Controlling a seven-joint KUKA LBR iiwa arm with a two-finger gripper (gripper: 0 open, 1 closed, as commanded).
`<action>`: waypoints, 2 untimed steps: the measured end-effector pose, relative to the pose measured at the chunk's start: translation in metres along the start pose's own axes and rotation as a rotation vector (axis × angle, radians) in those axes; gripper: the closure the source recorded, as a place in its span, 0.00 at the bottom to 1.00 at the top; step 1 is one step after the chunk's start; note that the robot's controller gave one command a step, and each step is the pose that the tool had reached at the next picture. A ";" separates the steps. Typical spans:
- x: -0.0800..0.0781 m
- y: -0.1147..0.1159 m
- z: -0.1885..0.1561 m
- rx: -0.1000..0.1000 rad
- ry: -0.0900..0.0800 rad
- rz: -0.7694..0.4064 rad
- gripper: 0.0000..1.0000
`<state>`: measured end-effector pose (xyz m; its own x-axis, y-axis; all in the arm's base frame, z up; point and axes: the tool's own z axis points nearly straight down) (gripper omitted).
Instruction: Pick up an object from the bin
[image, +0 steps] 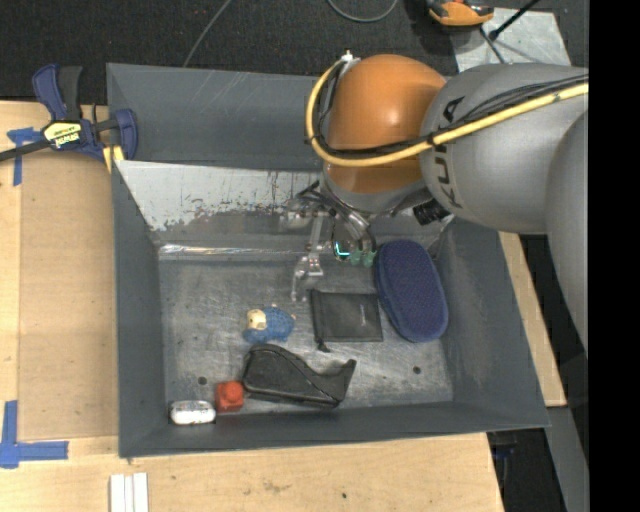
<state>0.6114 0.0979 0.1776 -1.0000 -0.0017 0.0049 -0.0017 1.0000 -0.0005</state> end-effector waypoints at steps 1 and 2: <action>0.058 -0.019 0.073 0.001 -0.015 -0.161 0.00; 0.038 -0.046 0.104 -0.004 -0.015 -0.202 0.00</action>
Offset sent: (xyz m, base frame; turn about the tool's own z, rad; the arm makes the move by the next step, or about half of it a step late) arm -0.0610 -0.0177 -0.0747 -0.1623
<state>0.5727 0.0513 0.0733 -0.9794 -0.2018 -0.0107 -0.2018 0.9794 0.0034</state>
